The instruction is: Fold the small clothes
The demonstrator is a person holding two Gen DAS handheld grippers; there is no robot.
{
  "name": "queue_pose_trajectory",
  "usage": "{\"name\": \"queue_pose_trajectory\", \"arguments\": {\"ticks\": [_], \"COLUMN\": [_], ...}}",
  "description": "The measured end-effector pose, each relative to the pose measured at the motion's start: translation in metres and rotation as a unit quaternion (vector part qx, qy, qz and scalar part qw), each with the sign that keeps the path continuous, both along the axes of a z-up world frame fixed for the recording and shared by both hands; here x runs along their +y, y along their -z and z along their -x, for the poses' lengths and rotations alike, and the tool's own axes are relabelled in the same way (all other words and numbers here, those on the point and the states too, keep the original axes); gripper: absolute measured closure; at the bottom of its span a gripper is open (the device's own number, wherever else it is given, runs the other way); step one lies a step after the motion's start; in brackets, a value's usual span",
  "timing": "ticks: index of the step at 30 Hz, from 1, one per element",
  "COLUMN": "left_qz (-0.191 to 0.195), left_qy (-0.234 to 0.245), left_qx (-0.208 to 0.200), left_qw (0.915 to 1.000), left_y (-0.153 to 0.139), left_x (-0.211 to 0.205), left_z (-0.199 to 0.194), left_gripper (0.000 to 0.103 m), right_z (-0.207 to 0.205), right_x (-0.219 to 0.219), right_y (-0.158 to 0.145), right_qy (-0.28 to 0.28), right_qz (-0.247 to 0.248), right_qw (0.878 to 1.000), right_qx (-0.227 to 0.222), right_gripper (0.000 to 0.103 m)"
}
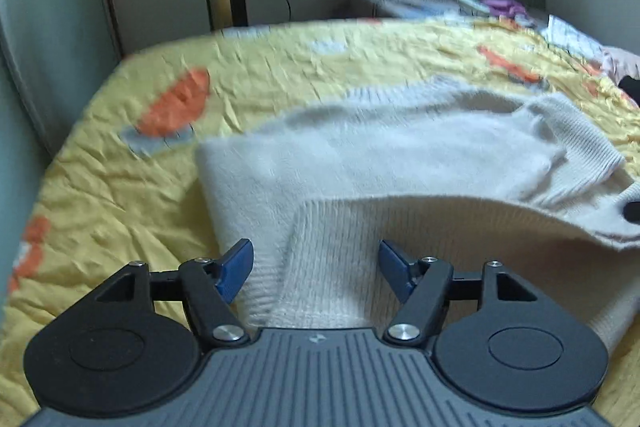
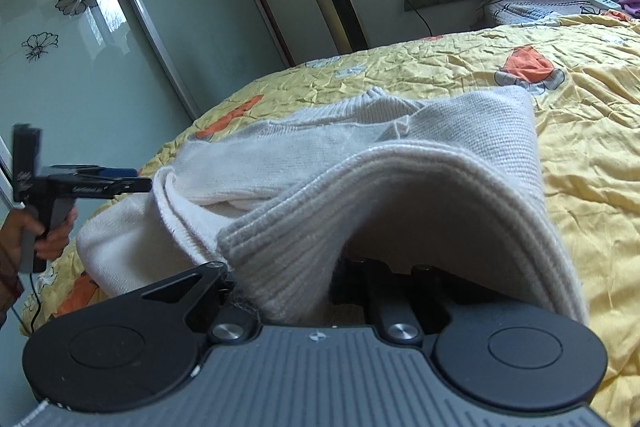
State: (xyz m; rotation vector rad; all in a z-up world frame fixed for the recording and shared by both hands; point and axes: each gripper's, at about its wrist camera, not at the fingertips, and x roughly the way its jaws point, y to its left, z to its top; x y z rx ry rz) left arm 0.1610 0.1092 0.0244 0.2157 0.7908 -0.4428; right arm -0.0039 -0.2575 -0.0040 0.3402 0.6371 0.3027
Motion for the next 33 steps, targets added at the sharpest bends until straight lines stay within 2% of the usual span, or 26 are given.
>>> {"name": "queue_pose_trajectory", "arguments": {"ticks": [1,2,3,4,9,15,24,33], "left_qz": [-0.003,0.003,0.012,0.016,0.013,0.054,0.080,0.069], "left_qy": [0.001,0.005,0.000,-0.007,-0.010,-0.039,-0.091,-0.117], "left_qx": [0.006,0.017,0.025,0.022,-0.019,-0.066,-0.099,-0.114], "left_qw": [1.0000,0.9998,0.9996,0.9996,0.9997,0.9956,0.9877,0.9842], "left_y": [0.004,0.005,0.006,0.006,-0.005,-0.040,-0.063,-0.063], "left_x": [-0.002,-0.003,-0.004,-0.004,-0.011,-0.003,-0.004,-0.017], "left_z": [0.000,-0.001,0.000,0.003,0.027,0.038,0.016,-0.024], "left_gripper": [0.054,0.075,0.079,0.089,0.092,0.092,0.092,0.092], "right_z": [0.000,0.000,0.000,0.000,0.001,0.004,-0.020,-0.074], "right_x": [0.000,0.000,0.000,0.000,0.000,-0.002,-0.010,-0.024], "right_y": [0.001,0.001,0.002,0.002,-0.001,-0.019,-0.043,-0.042], "right_qy": [0.000,0.000,-0.001,-0.001,-0.001,0.003,0.018,0.045], "right_qz": [0.000,-0.001,-0.002,-0.003,0.001,-0.001,-0.002,-0.029], "right_qw": [1.000,1.000,1.000,1.000,1.000,0.999,0.997,0.996], "right_qx": [0.001,0.003,0.004,0.005,-0.003,-0.035,-0.070,-0.067], "right_gripper": [0.090,0.089,0.089,0.089,0.089,0.089,0.090,0.090]}}
